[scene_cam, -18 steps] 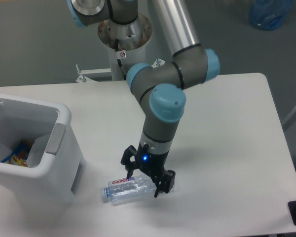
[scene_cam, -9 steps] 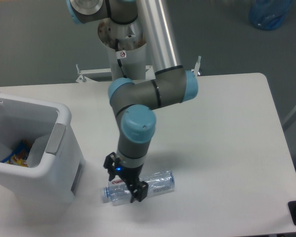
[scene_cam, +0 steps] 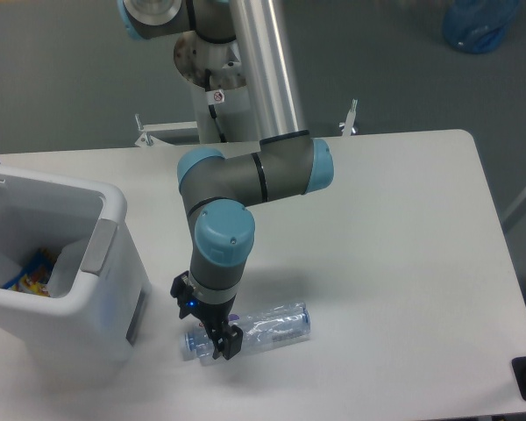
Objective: Place the trash in the trash can
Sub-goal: 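Close the gripper around the bottle's cap end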
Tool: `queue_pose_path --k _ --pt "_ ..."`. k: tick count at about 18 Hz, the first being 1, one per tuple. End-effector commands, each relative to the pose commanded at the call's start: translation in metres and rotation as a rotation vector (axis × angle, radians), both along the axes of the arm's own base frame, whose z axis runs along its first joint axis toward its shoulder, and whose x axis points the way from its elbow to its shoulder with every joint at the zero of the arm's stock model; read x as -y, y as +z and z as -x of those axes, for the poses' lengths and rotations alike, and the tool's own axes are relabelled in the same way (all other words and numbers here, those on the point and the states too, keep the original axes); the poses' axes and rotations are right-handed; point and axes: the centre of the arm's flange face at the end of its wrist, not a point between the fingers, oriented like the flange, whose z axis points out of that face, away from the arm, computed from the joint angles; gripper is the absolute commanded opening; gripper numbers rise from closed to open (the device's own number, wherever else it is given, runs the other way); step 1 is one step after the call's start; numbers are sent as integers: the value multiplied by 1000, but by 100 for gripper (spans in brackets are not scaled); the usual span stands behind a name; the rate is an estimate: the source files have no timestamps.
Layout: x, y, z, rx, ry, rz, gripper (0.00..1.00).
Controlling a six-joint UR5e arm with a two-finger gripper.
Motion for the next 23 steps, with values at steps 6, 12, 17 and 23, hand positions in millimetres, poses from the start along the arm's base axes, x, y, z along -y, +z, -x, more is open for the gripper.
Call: queue_pose_path --k 6,12,17,23 --pt "-3 -12 1 -35 1 41 100" --pt "-4 -14 2 -36 11 52 77" --pt "-8 -12 5 -38 34 45 68" --pt "-18 9 13 -55 69 8 61"
